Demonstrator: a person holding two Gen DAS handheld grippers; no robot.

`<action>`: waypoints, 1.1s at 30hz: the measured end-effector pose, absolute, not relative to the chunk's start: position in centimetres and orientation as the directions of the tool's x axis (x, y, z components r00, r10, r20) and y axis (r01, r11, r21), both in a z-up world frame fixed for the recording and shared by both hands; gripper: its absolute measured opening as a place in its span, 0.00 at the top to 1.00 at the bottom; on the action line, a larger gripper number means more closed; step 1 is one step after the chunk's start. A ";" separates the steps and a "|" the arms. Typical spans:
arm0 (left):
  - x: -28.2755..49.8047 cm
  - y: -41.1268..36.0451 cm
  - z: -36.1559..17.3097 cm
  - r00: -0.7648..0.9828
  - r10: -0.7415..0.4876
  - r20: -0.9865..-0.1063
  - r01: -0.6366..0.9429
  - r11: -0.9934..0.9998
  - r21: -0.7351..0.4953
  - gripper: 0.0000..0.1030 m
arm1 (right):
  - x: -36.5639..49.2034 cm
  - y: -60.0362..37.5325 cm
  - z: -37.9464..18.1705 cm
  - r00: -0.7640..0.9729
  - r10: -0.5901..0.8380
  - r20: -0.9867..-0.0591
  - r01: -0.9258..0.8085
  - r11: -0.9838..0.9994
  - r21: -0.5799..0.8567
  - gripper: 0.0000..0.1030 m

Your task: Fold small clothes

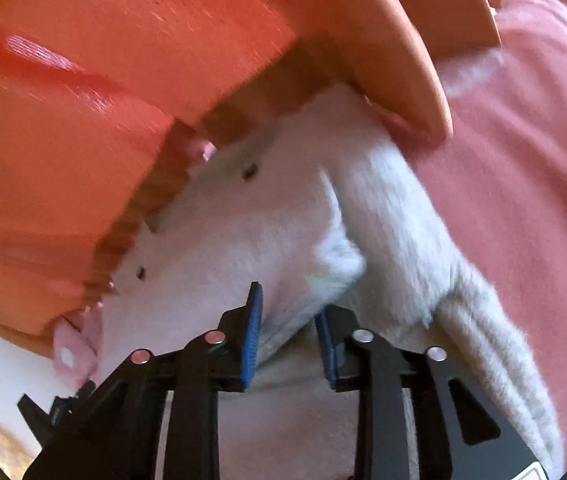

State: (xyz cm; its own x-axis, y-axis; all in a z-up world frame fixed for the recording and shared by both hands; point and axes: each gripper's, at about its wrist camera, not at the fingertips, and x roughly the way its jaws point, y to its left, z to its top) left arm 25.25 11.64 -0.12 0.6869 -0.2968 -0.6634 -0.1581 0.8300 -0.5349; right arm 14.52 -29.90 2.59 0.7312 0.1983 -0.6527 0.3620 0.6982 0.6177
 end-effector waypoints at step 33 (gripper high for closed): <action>25.6 10.9 -0.7 0.666 -0.166 -0.727 -0.163 0.919 -0.359 0.67 | 15.6 -30.6 5.2 0.745 0.121 -0.656 0.278 0.838 0.470 0.93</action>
